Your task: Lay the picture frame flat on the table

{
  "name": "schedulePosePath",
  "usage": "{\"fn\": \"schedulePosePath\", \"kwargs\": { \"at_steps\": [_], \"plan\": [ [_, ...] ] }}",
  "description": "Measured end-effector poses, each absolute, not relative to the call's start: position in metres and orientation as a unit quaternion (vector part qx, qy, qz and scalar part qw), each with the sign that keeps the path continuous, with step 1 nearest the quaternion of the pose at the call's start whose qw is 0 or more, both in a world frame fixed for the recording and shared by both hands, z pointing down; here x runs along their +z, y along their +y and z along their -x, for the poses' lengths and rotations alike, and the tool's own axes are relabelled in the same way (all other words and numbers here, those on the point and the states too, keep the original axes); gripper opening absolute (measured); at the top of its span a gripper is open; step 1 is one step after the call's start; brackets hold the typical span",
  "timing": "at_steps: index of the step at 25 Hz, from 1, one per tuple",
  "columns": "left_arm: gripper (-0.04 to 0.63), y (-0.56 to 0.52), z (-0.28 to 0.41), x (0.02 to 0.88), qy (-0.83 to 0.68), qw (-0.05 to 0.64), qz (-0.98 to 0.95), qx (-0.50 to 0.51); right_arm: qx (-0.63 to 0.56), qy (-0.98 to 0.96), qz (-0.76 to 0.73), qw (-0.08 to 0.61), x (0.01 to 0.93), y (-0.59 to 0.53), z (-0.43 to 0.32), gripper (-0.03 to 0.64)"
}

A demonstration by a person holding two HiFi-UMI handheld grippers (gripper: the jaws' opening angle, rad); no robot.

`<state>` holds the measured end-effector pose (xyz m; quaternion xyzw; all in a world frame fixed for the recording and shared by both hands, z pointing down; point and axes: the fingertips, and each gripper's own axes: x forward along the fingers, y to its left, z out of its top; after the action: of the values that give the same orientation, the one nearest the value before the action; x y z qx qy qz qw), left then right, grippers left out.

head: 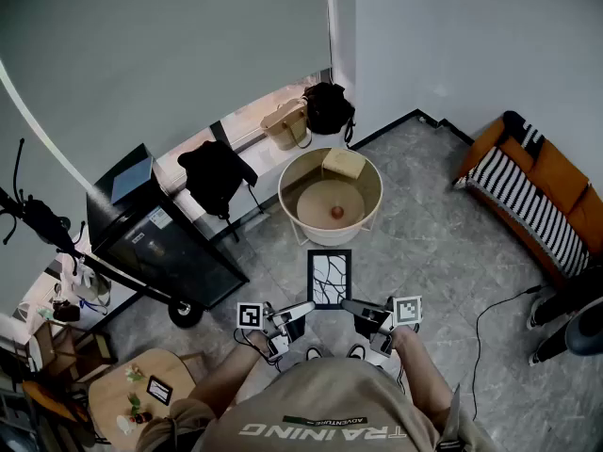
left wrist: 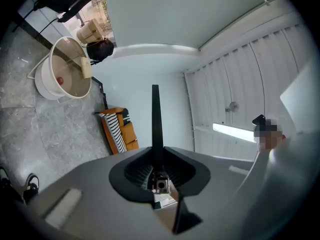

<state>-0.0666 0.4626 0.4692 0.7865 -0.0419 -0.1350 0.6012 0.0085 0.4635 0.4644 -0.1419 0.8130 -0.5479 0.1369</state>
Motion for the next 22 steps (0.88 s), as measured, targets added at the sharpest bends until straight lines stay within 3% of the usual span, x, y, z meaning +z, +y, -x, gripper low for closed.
{"fn": "schedulePosePath", "kwargs": {
  "at_steps": [22],
  "plan": [
    [0.074,0.449,0.1,0.477,-0.064,0.604,-0.777,-0.168,-0.542,0.825,0.115,0.109,0.47,0.443,0.024,0.071]
  ]
}}
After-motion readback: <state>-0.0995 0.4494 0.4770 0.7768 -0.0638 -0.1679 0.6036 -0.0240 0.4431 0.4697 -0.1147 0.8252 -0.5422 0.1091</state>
